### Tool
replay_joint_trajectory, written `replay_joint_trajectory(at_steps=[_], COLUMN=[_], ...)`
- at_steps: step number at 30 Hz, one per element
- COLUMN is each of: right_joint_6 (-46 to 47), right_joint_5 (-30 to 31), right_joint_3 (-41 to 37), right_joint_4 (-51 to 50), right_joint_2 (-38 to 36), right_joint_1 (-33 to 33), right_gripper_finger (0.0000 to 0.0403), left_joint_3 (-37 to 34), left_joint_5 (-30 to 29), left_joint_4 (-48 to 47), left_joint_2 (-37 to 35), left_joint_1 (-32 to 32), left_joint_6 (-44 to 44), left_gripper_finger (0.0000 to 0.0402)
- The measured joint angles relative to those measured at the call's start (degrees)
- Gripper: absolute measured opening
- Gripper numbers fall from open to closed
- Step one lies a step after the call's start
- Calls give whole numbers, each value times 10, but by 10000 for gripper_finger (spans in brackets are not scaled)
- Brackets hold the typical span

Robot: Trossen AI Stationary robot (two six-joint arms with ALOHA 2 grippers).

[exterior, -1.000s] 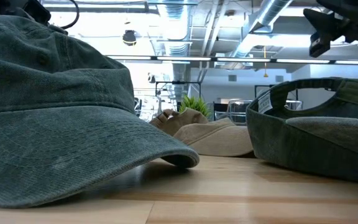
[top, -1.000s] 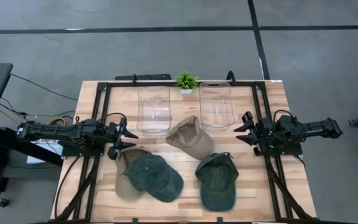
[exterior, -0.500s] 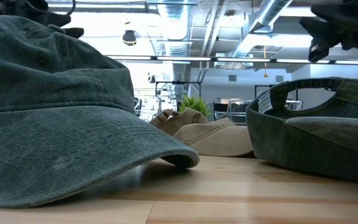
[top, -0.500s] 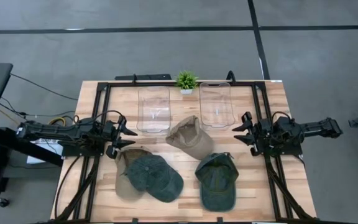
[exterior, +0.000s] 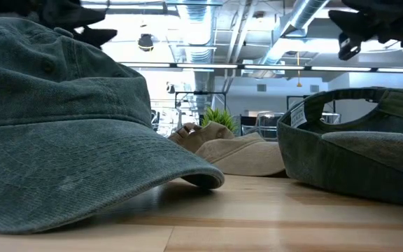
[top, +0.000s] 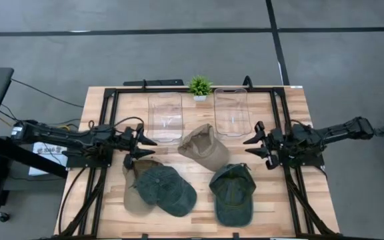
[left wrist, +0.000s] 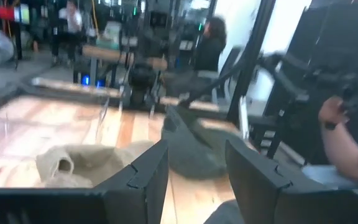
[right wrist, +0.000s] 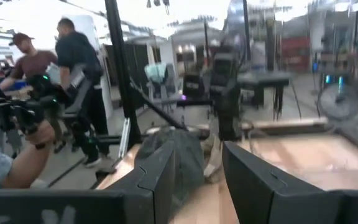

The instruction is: Pick & Place hat

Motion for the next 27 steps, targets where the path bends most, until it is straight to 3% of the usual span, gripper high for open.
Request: replay_joint_trajectory(at_steps=[8,14,20,27], right_joint_6=[14,-5,-17,-16], right_joint_5=[4,47,46,46], right_joint_3=[69,137,186,236], right_joint_4=[0,4,-15,-104], right_joint_2=[166,277,353,374], right_joint_1=[6,27,45,49], right_gripper_finger=[124,124,124,124], left_joint_3=[98,162,190,191], left_joint_5=[0,0,0,0], left_joint_4=[10,11,10,7], left_joint_2=[184,283,317,292], left_joint_1=[-6,-42,-76,-114], left_joint_6=[13,41,58,54], left_gripper_finger=[155,155,155,155])
